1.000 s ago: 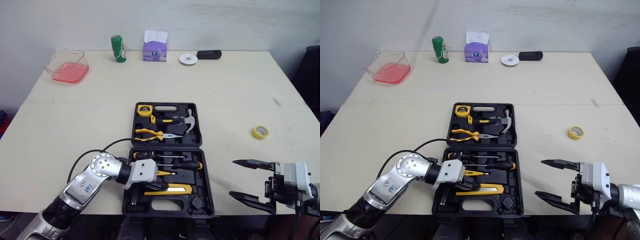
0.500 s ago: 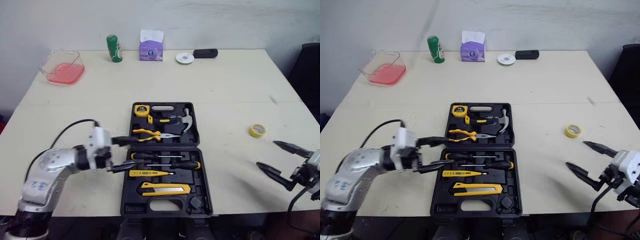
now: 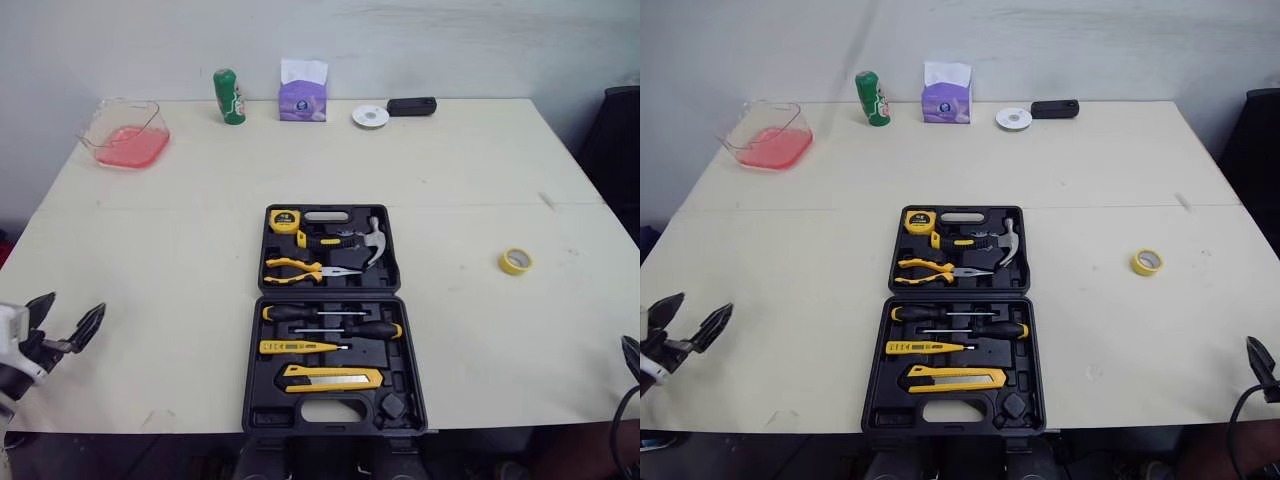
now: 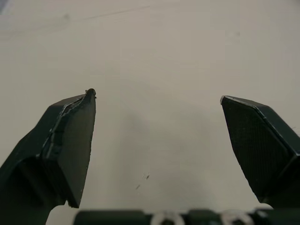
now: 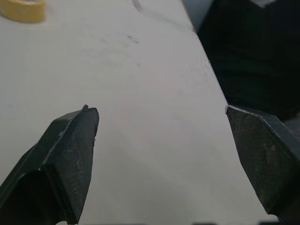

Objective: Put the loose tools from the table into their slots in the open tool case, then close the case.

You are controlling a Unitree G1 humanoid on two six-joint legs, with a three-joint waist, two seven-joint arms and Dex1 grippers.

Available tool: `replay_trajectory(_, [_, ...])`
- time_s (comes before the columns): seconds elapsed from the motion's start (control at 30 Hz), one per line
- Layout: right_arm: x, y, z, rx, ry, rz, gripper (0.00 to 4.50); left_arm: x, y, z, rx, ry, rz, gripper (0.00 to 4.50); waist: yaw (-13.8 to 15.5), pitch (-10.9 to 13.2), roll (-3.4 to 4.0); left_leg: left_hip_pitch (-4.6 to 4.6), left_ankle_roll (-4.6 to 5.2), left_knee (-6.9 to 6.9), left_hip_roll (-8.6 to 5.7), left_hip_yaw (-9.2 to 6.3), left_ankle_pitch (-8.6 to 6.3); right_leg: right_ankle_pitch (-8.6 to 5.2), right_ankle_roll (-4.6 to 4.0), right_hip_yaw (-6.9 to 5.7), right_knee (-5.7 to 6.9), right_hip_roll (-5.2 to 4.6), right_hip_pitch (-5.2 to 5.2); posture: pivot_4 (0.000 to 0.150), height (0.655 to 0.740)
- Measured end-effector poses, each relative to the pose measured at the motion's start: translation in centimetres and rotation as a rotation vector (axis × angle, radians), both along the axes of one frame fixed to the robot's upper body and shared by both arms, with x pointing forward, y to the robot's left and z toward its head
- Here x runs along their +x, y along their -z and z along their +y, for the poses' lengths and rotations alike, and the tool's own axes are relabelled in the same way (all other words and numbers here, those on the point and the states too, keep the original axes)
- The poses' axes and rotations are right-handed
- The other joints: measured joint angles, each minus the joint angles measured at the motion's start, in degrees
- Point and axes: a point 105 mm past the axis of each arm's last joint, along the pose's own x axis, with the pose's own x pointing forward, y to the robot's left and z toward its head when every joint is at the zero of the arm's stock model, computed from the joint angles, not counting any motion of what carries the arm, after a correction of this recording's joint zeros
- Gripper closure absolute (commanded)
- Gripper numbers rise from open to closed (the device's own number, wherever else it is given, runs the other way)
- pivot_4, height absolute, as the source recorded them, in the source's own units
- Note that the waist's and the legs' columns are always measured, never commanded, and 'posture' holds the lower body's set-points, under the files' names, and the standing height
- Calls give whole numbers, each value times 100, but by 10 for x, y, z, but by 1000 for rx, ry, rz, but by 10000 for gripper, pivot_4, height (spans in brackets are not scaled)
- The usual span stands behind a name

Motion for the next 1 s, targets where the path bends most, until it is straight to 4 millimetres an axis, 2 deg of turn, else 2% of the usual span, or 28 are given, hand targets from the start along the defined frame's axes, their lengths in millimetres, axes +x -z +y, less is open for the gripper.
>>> replay_trajectory(0.17, [-18, 11, -16, 13, 112, 6, 0, -18, 13, 20, -36, -178, -5, 323, -8, -1, 2, 0, -6, -7, 2, 1, -4, -1, -1, 1, -2, 0, -4, 1500, 7400])
replay_trajectory(0.3, [-30, 18, -24, 29, 181, 16, 0, -29, 25, 21, -71, -253, -1, 323, -15, -1, 0, 0, -5, -7, 2, 4, -6, 0, 0, 2, -5, -1, -2, 1500, 7400])
replay_trajectory(0.43, [-22, 15, -21, 28, 153, -12, 0, -25, 19, 18, -64, -246, -20, 323, -14, -3, 0, 5, -5, -7, 3, 3, -5, 0, -1, 2, -3, 0, -1, 1500, 7400])
replay_trajectory(0.57, [1, 5, -8, 32, 69, -63, 0, -9, 9, 6, -76, -184, -65, 323, -13, -4, 1, 3, -6, -7, 2, 3, -4, 0, -1, 2, -3, 0, -1, 1500, 7400])
replay_trajectory(0.7, [15, -4, 1, 30, 5, -104, 0, 6, -4, -12, -66, -96, -93, 323, -12, -4, 1, 0, -13, -7, 2, 4, 2, 0, 0, 0, -4, 2, -2, 1500, 7400])
replay_trajectory(0.77, [25, -8, 12, 33, -73, -99, 0, 16, -12, -27, -59, -19, -109, 323, 7, -4, 1, -2, -16, -6, 1, 4, 4, 0, 0, -2, -4, 1, -1, 1500, 7400])
replay_trajectory(0.83, [36, -13, 28, 43, -177, -92, 0, 27, -22, -45, -63, 73, -141, 323, 7, -4, 1, -2, -11, -6, -1, 4, 5, 4, 6, 1, -2, 0, -1, 1500, 7400])
replay_trajectory(0.9, [53, -26, 58, 68, -370, -59, 0, 39, -37, -76, -90, 229, -172, 323, 7, -5, 4, -1, -5, -5, 0, 3, 4, 5, 6, 3, 1, 0, 0, 1500, 7400])
replay_trajectory(1.0, [67, -47, 82, 51, -528, -14, 0, 41, -44, -107, -142, 417, -122, 323, -18, -2, 15, -5, 5, -6, 3, 5, 20, 3, 4, 4, 1, 4, -7, 1500, 7400])
